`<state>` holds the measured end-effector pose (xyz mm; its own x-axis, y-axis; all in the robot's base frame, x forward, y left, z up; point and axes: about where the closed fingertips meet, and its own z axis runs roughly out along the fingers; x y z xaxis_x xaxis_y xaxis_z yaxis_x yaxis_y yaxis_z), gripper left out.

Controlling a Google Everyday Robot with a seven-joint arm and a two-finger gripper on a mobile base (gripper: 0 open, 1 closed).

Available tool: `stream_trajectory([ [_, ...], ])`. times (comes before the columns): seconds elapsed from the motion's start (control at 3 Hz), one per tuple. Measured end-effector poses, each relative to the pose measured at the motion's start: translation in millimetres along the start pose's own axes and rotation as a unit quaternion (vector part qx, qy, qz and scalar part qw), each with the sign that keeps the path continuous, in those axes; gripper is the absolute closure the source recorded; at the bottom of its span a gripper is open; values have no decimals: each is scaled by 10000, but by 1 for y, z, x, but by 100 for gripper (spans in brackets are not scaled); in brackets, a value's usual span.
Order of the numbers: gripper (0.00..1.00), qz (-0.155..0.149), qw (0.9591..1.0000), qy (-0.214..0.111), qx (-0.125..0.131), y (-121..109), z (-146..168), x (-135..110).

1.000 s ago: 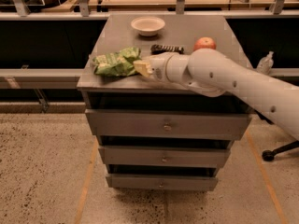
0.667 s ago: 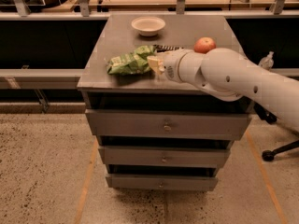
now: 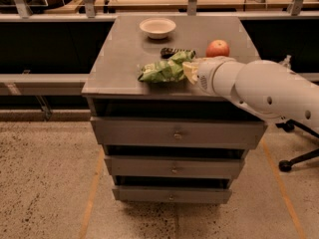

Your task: Move green jalapeno chip bag near apple

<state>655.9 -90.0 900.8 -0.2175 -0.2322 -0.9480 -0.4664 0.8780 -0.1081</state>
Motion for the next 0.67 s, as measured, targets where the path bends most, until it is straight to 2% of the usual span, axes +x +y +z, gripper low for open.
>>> stream_trajectory([
  [0.33,82,170,9989,139,421,-19,-20,21],
  [0.67,51,497,9943,221,922,-41,-34,51],
])
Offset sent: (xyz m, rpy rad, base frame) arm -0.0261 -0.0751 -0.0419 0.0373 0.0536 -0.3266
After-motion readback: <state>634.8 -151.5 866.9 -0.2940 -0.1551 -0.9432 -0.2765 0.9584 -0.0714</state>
